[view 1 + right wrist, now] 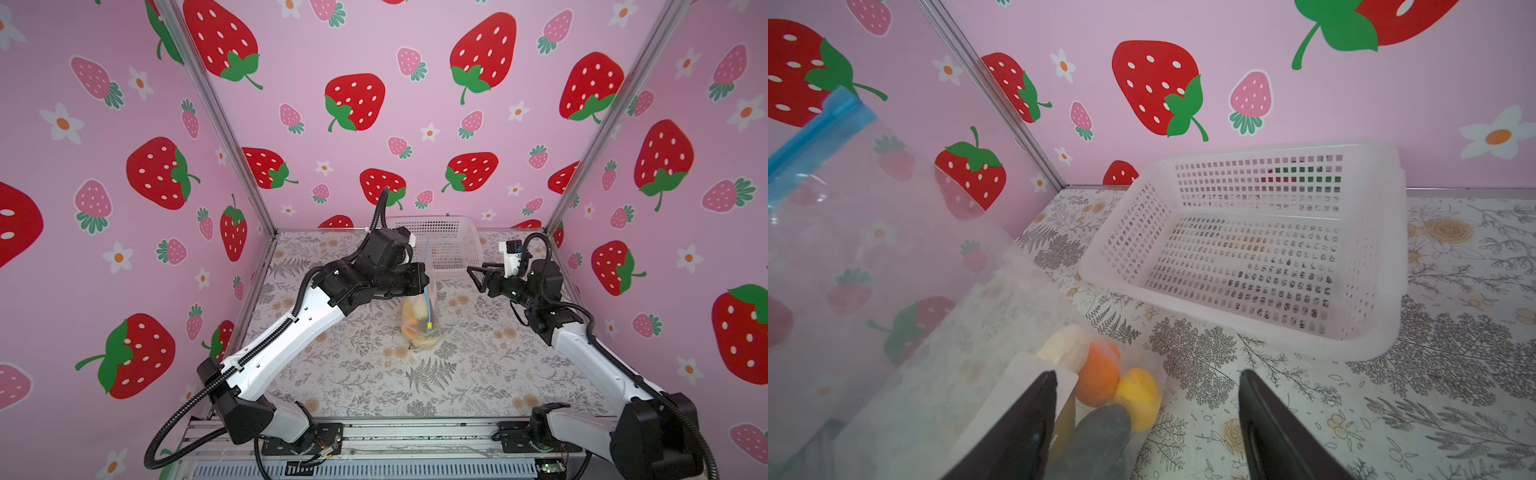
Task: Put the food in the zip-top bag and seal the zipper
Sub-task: 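Move the right gripper away while the left gripper swings the bag toward the table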
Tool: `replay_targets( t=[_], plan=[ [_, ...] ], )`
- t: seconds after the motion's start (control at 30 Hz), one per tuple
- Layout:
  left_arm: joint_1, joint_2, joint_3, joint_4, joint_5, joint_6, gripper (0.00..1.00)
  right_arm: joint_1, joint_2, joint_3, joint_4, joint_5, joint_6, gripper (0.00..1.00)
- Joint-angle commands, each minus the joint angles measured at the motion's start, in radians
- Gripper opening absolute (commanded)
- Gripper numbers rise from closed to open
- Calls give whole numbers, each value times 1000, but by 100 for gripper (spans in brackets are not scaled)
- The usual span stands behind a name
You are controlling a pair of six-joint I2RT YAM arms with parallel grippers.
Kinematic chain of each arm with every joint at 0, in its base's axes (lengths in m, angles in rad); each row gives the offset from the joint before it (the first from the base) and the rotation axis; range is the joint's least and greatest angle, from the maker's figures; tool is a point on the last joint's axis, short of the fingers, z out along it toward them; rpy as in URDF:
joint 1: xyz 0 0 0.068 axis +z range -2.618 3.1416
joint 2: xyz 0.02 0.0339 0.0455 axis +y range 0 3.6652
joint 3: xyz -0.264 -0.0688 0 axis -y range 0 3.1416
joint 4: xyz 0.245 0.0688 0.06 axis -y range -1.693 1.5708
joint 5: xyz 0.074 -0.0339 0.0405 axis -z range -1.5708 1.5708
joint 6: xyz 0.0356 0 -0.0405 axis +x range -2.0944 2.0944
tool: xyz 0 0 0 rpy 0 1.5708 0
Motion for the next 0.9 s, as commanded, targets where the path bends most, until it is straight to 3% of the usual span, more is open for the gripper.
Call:
replay_targets(
  t=[0.0, 0.33, 0.57, 0.77, 0.87],
  plan=[
    [-42, 8, 13, 132, -65, -127, 0, -13, -3, 33, 10, 57, -9, 72],
    [-140, 140, 31, 318, -68, -319, 0, -105, -60, 17, -10, 171, 94, 75],
    [-175, 227, 126, 397, -26, -351, 0, -147, -84, -8, -10, 181, 114, 75],
    [-166, 172, -7, 536, -91, -393, 0, -149, -49, -2, 25, 181, 128, 71],
    [-166, 258, 142, 485, -26, -385, 0, -150, -30, 32, 19, 195, 129, 71]
  ],
)
